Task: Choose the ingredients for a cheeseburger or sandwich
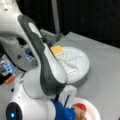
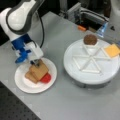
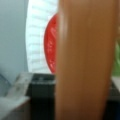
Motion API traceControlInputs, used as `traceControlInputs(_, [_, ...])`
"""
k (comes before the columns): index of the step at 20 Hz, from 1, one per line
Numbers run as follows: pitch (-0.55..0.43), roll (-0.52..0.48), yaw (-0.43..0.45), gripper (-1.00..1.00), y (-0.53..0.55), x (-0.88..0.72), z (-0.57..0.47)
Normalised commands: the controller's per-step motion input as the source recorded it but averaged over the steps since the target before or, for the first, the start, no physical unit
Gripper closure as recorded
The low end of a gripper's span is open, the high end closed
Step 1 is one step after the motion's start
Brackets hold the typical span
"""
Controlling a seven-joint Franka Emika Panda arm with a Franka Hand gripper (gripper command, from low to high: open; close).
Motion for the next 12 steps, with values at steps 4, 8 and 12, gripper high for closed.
traceControlInputs(4, [-0.078,0.112,0.091,1.00,-0.12,0.25,-0.07])
traceControlInputs(8, [-0.065,0.124,0.097,1.00,-0.20,0.23,-0.06])
traceControlInputs(12, [-0.058,0.134,0.108,1.00,-0.22,0.24,-0.05])
